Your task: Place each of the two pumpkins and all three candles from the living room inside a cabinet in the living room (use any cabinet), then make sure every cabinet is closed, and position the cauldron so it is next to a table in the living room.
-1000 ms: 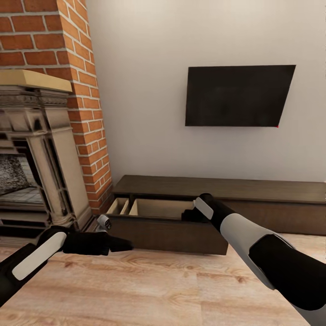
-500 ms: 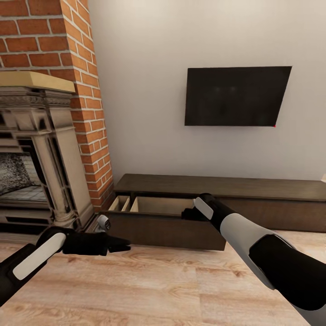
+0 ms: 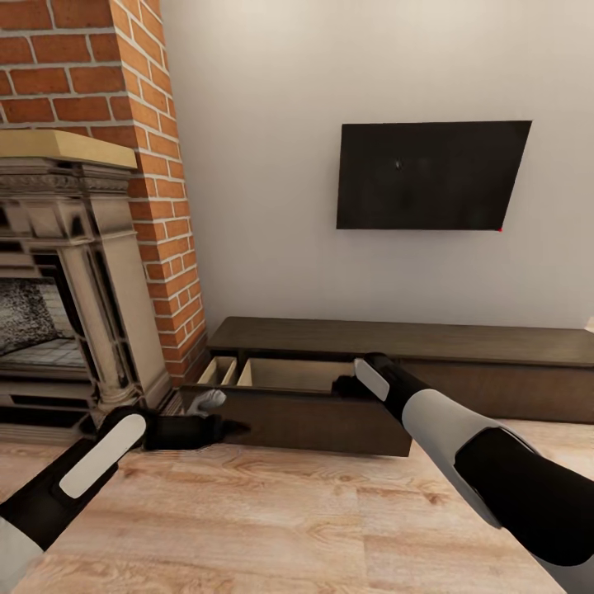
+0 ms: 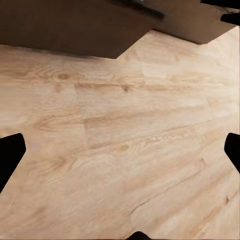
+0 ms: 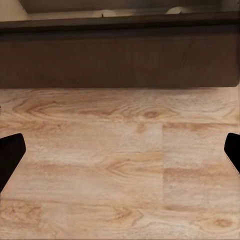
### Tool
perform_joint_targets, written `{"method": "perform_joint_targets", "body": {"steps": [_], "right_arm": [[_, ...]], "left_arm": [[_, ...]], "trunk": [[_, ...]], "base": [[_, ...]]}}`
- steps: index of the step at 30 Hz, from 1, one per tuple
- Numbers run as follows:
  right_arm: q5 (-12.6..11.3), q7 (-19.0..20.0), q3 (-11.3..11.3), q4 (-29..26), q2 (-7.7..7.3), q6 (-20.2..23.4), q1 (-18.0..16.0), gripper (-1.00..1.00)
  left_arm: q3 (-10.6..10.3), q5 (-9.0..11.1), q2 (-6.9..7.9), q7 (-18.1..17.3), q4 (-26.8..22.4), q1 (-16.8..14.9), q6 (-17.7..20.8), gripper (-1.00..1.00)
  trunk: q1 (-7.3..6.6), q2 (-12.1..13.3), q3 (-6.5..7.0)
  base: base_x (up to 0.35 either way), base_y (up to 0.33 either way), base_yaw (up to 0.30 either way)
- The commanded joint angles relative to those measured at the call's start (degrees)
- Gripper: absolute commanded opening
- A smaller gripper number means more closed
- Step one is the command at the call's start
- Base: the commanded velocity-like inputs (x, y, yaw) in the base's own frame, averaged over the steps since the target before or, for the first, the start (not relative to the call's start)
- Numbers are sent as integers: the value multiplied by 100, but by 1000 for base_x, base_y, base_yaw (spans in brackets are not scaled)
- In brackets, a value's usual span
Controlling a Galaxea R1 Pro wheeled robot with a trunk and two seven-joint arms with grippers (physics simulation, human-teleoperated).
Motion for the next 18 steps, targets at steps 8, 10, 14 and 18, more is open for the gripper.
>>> {"method": "perform_joint_targets", "body": {"steps": [8,10,14,18], "right_arm": [[-41,-35,45,-5,-13,-334,136,100],[-42,-32,50,-4,-13,-340,155,100],[-46,-34,52,-4,-7,-344,180,100],[-45,-38,53,-9,-1,-349,223,100]], "left_arm": [[-282,-760,-303,1392,-4,-2,-1036,100],[-290,-889,-308,1418,-3,-1,-1096,100],[-290,-954,-309,1434,15,-2,-1138,100],[-291,-974,-308,1439,245,0,-1151,100]], "trunk": [[-1,-3,-6],[-1,-3,-6],[-1,-3,-6],[-1,-3,-6]], "base": [[0,0,0],[0,0,0],[0,0,0],[0,0,0]]}}
